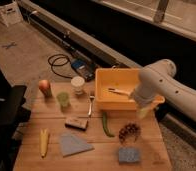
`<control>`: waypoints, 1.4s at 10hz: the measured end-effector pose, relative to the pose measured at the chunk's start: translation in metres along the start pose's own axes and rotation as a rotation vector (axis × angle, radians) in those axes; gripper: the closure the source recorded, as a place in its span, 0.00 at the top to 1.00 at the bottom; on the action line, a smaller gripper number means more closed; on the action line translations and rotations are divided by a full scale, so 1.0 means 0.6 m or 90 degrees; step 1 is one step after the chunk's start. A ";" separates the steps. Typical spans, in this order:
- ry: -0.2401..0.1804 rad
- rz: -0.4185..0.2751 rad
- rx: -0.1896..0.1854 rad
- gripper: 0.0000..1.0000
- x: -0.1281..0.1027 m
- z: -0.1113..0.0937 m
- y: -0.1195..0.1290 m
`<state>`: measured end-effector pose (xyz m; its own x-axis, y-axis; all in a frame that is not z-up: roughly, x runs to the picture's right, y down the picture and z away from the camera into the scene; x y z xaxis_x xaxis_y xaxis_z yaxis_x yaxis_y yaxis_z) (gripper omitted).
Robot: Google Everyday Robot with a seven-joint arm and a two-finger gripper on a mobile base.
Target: Place towel in paper cup
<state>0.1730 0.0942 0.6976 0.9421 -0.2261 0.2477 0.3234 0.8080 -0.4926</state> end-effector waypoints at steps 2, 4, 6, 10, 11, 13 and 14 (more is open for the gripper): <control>-0.014 -0.059 0.005 0.69 -0.071 -0.003 -0.001; -0.015 -0.082 0.008 0.69 -0.095 -0.004 0.000; -0.013 -0.081 0.009 0.69 -0.092 -0.004 0.001; 0.006 -0.141 0.047 0.69 -0.122 -0.034 -0.002; 0.008 -0.164 0.059 0.69 -0.145 -0.046 -0.007; 0.009 -0.231 0.074 0.69 -0.221 -0.054 -0.016; 0.009 -0.259 0.073 0.69 -0.255 -0.048 -0.018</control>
<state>0.0279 0.1044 0.6410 0.7408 -0.5463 0.3908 0.6584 0.7059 -0.2613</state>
